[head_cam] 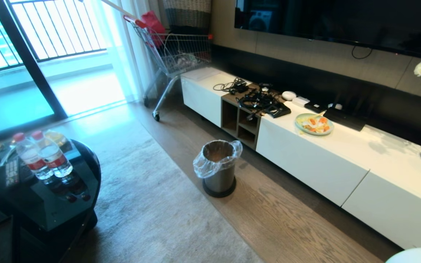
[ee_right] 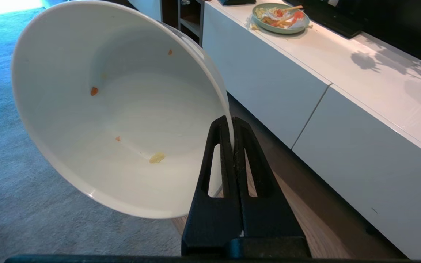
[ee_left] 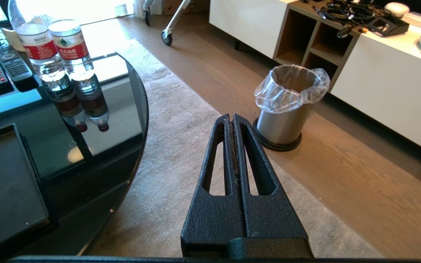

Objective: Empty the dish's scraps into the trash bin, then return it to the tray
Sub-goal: Put the bowl back to the table

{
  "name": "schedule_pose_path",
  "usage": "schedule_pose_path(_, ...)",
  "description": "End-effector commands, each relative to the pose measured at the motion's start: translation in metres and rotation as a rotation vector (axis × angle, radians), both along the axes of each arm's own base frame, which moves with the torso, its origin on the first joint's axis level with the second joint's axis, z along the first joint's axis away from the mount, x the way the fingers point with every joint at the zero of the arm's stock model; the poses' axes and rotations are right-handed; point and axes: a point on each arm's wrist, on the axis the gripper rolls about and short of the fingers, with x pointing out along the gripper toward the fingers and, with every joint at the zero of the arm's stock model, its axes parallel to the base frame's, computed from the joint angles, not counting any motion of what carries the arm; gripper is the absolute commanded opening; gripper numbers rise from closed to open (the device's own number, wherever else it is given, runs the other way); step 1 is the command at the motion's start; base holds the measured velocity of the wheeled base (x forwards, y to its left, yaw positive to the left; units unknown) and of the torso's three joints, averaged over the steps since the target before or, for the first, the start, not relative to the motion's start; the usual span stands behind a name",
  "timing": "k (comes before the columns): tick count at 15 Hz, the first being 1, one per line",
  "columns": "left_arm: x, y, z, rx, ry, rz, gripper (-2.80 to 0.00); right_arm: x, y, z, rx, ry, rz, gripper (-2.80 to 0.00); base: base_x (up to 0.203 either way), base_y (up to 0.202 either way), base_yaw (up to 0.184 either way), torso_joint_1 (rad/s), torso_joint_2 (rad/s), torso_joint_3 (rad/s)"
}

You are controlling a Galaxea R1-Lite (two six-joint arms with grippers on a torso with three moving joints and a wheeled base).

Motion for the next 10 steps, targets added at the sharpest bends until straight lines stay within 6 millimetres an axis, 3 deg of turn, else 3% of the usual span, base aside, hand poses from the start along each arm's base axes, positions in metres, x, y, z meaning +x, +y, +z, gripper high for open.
schedule_pose_path(1, 0.0, 0.0, 0.0, -0.001, -0.001, 0.0, -2.8, 0.0001, 0.0, 0.0, -0.001, 0.002, 0.001, -2.8, 0.0, 0.0, 0.0, 0.0, 0.0, 0.0)
schedule_pose_path(3, 0.0, 0.0, 0.0, -0.001, -0.001, 0.0, -2.8, 0.0001, 0.0, 0.0, -0.001, 0.002, 0.001, -2.8, -0.001, -0.004, 0.084, 0.002, 0.01, 0.006)
schedule_pose_path(10, 0.0, 0.0, 0.0, -0.001, -0.001, 0.0, -2.8, 0.0, 0.0, 0.0, 0.001, 0.003, 0.001, -2.8, 0.0, -0.008, 0.165, 0.004, 0.0, 0.003)
